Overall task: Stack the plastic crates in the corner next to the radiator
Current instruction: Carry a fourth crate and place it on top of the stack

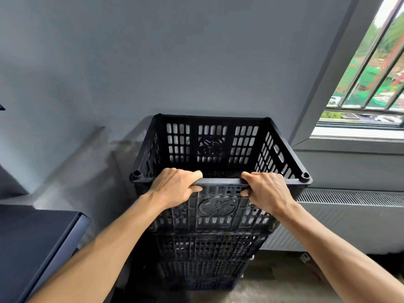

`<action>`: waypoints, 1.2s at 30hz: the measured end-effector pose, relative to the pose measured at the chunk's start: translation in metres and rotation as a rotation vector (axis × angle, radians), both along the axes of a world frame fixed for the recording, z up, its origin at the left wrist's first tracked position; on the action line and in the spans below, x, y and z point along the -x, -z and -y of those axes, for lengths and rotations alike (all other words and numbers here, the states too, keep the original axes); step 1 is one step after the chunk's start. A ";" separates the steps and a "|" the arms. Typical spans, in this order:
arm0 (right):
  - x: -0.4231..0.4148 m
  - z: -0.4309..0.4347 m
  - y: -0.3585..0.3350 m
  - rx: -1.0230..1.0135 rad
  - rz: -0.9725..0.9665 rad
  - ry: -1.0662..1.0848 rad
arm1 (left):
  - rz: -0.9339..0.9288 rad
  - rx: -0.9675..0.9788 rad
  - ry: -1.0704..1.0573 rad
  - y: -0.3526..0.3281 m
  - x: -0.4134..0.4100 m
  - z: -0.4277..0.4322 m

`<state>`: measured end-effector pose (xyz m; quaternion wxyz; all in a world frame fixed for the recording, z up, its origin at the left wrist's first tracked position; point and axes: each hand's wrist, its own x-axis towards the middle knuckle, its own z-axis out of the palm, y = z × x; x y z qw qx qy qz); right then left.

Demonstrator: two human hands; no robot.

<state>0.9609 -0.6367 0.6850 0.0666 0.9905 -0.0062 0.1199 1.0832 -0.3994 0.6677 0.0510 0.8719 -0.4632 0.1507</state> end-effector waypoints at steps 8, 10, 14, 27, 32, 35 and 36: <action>0.001 0.002 -0.002 -0.043 -0.040 -0.027 | -0.171 0.010 -0.009 -0.007 -0.001 -0.005; 0.001 0.009 -0.004 -0.076 -0.090 -0.046 | -0.180 0.009 -0.003 -0.007 -0.002 -0.010; 0.007 0.031 -0.004 -0.035 -0.104 0.002 | -0.132 0.007 -0.035 -0.004 -0.002 -0.024; 0.010 0.021 0.002 -0.007 -0.105 0.025 | -0.178 -0.039 -0.084 -0.015 0.003 -0.038; 0.009 0.022 0.005 -0.006 -0.105 0.017 | -0.152 -0.043 -0.066 -0.011 0.003 -0.042; 0.008 0.023 0.004 0.002 -0.102 0.031 | -0.143 -0.029 -0.052 -0.007 -0.002 -0.041; 0.007 0.024 0.004 0.000 -0.100 0.036 | -0.139 -0.028 -0.047 -0.007 -0.005 -0.040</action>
